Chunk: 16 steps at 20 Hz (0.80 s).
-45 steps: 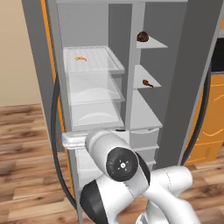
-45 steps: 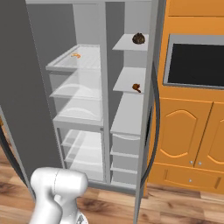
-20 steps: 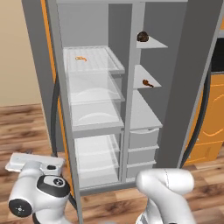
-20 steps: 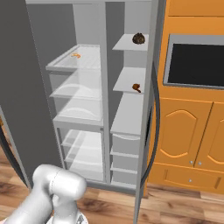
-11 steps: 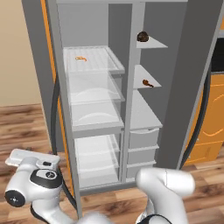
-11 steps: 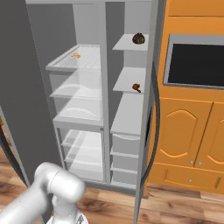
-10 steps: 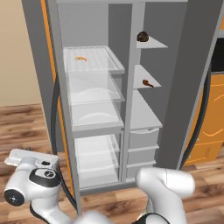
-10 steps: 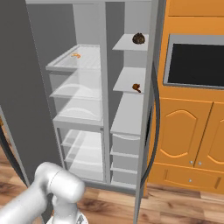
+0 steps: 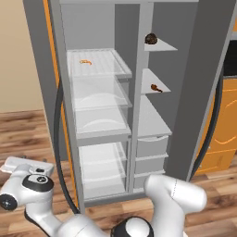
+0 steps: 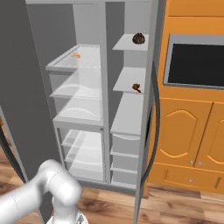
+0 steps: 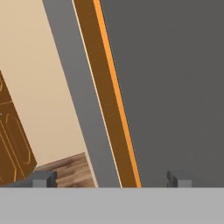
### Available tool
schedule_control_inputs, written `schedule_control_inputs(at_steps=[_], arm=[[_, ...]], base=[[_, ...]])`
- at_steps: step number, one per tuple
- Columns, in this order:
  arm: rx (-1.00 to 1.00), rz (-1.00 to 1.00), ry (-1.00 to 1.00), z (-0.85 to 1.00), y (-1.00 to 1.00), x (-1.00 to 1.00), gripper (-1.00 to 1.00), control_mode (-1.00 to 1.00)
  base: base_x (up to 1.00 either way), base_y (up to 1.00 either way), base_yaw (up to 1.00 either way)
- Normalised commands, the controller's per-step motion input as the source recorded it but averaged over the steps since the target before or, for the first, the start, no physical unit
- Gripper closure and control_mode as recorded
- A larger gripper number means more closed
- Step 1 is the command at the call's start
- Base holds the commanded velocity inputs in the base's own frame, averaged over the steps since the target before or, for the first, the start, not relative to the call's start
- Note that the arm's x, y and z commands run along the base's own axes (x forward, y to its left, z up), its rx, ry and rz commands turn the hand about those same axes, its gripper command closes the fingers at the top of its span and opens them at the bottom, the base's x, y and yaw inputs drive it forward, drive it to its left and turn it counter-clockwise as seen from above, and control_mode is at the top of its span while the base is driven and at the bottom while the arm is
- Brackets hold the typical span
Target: There's a chicken drumstick in the fridge that needs to be moved to the freezer for freezing. Pick up the chicken drumstick from the fridge, place it on any shelf in the freezer, and close the fridge and freezer doors when done.
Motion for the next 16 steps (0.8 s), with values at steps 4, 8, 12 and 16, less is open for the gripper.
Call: schedule_control_inputs(at_steps=[4,8,12,16], arm=[[0.00,-0.04,0.00,-0.24,0.05,0.29,-1.00,-1.00],[0.00,-0.09,0.00,-0.30,0.00,0.26,-1.00,-1.00],[0.00,-0.09,0.00,-0.31,0.00,0.08,-1.00,-1.00],[0.00,-0.09,0.00,-0.24,0.00,0.08,-1.00,-1.00]], base=[[0.00,0.00,0.00],[0.00,0.00,0.00],[0.00,0.00,0.00],[0.00,0.00,0.00]])
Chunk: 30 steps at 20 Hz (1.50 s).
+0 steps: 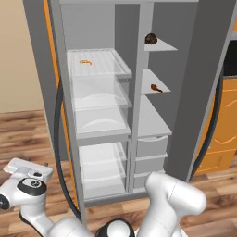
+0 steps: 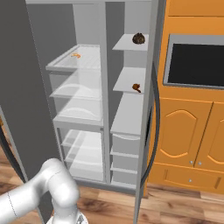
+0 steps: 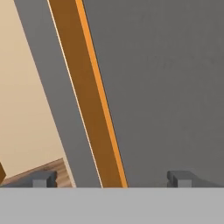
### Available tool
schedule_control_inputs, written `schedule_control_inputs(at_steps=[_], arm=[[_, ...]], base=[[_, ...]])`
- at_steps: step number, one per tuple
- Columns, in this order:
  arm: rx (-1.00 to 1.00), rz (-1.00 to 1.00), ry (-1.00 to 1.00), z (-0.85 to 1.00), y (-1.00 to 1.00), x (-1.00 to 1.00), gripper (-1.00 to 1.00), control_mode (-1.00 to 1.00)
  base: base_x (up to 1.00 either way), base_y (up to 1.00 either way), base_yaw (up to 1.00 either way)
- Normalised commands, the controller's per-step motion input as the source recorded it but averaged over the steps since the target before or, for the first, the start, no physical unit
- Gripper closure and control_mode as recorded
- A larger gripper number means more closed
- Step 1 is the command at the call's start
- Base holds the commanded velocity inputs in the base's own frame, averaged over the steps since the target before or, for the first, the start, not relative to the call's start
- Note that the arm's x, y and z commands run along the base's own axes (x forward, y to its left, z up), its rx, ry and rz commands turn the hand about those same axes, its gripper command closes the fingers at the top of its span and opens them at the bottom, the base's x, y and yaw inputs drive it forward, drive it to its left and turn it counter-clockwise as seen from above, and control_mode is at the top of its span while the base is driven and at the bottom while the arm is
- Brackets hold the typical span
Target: There's a chicken drumstick in the fridge that needs to be moved to the freezer for freezing. Pick up the chicken drumstick from the fridge, place it on any shelf in the freezer, and close the fridge and freezer doors when done.
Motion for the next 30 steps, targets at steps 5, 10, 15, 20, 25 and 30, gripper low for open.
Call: schedule_control_inputs(at_steps=[5,10,15,20,25,30], arm=[[0.00,-0.09,0.00,-0.06,-0.10,0.04,-1.00,-1.00],[0.00,-0.10,0.00,0.00,-0.37,0.01,-1.00,-1.00],[0.04,-0.09,0.00,0.00,-0.74,-0.07,-1.00,-1.00],[0.07,-0.08,0.00,0.00,-0.84,-0.24,-1.00,-1.00],[0.09,-0.06,0.00,0.00,-0.97,-0.08,-1.00,-1.00],[0.10,-0.03,0.00,0.00,-0.97,0.00,-1.00,-1.00]], base=[[0.00,0.00,0.00],[0.00,0.00,0.00],[0.00,0.00,0.00],[0.00,0.00,0.00],[0.00,0.00,0.00],[0.00,0.00,0.00]])
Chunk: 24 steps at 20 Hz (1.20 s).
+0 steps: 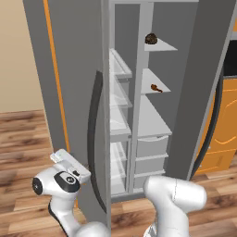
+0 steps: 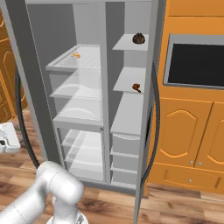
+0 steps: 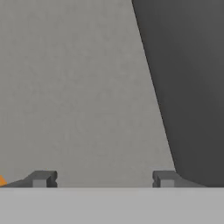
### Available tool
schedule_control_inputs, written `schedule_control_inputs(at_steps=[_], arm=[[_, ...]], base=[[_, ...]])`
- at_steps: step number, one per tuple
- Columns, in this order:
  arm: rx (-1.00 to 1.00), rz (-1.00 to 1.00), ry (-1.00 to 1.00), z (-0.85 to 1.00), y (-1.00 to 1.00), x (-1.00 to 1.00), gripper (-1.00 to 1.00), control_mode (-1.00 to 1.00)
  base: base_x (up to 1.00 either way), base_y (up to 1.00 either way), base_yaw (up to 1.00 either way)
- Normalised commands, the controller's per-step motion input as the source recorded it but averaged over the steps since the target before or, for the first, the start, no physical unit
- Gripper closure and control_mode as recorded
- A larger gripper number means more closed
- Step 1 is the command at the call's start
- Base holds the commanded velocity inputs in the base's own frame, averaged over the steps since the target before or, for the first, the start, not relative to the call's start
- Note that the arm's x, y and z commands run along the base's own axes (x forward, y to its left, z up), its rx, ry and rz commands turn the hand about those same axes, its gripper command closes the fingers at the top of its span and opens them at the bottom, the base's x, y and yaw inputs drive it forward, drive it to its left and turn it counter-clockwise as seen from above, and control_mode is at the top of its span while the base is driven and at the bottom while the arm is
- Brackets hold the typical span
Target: There's a chicken drumstick in the fridge that needs to be moved to the freezer for freezing. Pick up the chicken drumstick from the fridge, place it on any shelf in the freezer, and close the fridge and freezer doors when done.
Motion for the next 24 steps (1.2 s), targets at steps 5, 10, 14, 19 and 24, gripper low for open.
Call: schedule_control_inputs(at_steps=[5,10,14,19,24], arm=[[0.11,-0.01,0.00,0.00,-0.95,0.09,-1.00,-1.00],[0.12,0.00,0.00,0.00,-0.97,0.09,-1.00,-1.00],[0.12,0.00,0.00,0.00,-0.88,0.35,-1.00,-1.00],[0.12,0.00,0.00,0.00,-0.87,0.40,-1.00,-1.00],[0.12,0.00,0.03,0.00,-0.79,0.56,-1.00,-1.00]], base=[[0.00,0.00,0.00],[0.00,0.00,0.00],[0.00,0.00,0.00],[0.00,0.00,0.00],[0.00,0.00,0.00]])
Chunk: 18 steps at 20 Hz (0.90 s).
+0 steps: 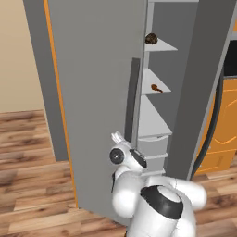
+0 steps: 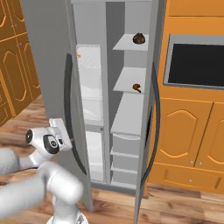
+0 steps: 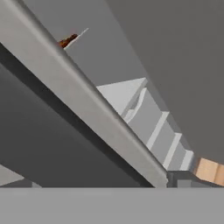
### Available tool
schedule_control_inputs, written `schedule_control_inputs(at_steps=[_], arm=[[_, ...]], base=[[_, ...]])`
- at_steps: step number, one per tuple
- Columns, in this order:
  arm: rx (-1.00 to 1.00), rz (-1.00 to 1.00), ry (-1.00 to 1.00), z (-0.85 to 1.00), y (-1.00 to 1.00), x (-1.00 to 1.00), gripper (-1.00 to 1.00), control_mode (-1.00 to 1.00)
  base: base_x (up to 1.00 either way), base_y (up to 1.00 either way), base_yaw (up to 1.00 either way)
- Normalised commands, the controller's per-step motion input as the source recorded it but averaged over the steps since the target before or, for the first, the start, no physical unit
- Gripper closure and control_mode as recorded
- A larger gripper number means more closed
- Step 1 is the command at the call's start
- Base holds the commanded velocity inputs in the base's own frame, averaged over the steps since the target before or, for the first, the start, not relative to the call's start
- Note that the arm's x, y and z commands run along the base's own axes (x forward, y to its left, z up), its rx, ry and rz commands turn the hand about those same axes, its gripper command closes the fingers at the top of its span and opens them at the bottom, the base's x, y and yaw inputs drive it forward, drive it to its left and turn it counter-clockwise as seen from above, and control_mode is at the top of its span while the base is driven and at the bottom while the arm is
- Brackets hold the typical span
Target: There's a chicken drumstick in the fridge that needs to be moved to the freezer for freezing. Pick up the chicken drumstick from the fridge, place it on any shelf in the freezer, and close the fridge and freezer doors when done.
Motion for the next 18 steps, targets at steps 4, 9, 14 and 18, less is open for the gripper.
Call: schedule_control_inputs(at_steps=[4,9,14,18], arm=[[0.13,0.00,0.06,0.00,-0.74,0.66,-1.00,-1.00],[0.12,0.00,0.05,0.00,-0.65,0.71,-1.00,-1.00],[0.12,0.02,0.00,0.00,-0.55,0.56,-1.00,-1.00],[0.10,0.06,-0.03,0.00,-0.51,0.49,-1.00,-1.00]], base=[[0.00,0.00,0.00],[0.00,0.00,0.00],[0.00,0.00,0.00],[0.00,0.00,0.00]])
